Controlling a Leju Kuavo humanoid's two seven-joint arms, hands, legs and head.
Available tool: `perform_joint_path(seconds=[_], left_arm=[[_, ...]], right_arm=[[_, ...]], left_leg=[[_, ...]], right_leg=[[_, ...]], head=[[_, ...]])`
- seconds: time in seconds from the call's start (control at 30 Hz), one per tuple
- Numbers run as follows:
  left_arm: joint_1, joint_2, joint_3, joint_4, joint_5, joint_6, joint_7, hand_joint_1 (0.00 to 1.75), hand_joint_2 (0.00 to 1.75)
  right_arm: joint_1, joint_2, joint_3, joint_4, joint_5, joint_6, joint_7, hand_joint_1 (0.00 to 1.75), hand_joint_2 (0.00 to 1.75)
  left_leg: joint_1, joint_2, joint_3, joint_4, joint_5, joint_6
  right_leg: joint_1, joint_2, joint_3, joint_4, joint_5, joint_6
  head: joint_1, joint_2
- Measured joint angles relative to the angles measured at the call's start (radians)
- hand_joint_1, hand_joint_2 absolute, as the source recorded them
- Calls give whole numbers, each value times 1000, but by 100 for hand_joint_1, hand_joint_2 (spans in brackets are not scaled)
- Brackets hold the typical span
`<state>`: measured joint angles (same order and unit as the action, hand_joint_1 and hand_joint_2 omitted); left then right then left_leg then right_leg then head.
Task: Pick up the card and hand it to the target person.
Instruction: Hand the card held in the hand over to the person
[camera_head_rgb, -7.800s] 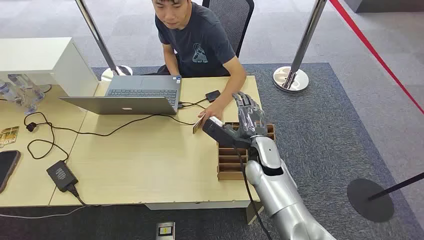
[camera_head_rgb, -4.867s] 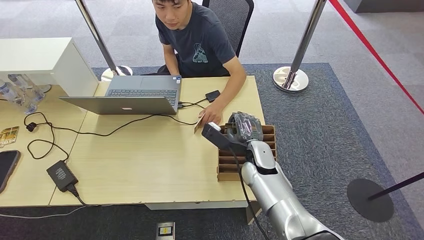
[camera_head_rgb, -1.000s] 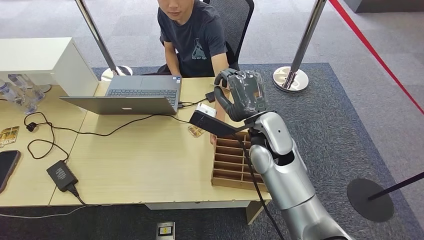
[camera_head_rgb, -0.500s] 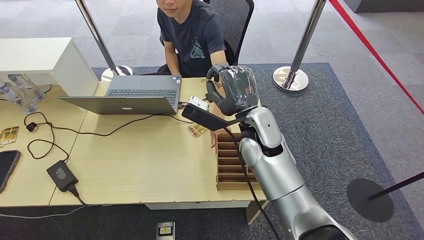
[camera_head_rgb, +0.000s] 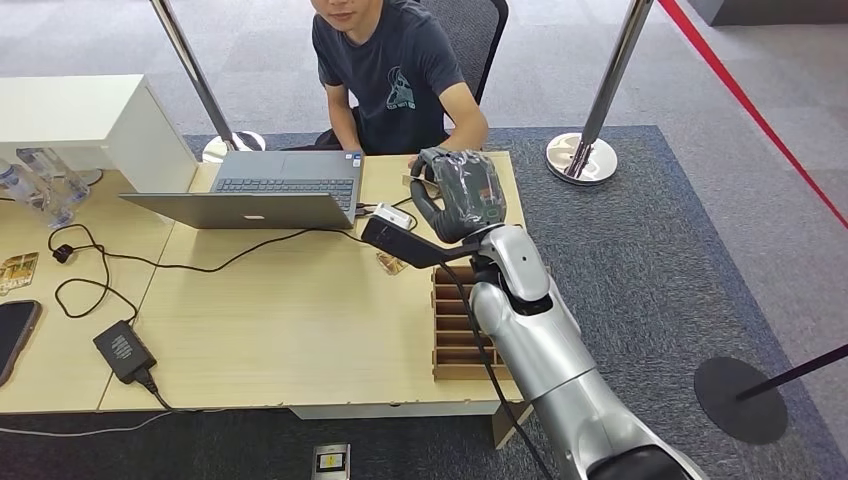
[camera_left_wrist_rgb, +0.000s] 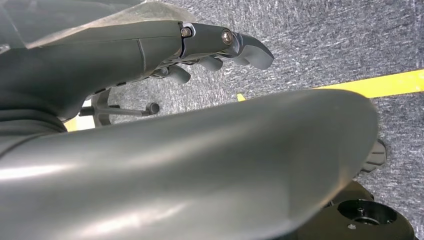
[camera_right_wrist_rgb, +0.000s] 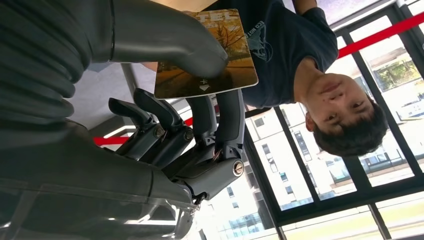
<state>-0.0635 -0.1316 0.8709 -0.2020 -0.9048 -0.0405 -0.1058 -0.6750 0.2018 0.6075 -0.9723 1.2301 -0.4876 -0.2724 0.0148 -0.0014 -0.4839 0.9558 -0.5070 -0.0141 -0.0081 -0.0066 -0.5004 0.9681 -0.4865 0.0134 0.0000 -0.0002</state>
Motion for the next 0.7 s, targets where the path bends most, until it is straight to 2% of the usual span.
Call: perform_joint_path(seconds=[0.7], left_arm=[[0,0,0,0,-7,-7,0,0,0]], right_arm=[[-11,3,-13,70,7,-15,0,175,175]], left_leg=[[0,0,0,0,0,0]], right_leg=[[0,0,0,0,0,0]], head=[[0,0]])
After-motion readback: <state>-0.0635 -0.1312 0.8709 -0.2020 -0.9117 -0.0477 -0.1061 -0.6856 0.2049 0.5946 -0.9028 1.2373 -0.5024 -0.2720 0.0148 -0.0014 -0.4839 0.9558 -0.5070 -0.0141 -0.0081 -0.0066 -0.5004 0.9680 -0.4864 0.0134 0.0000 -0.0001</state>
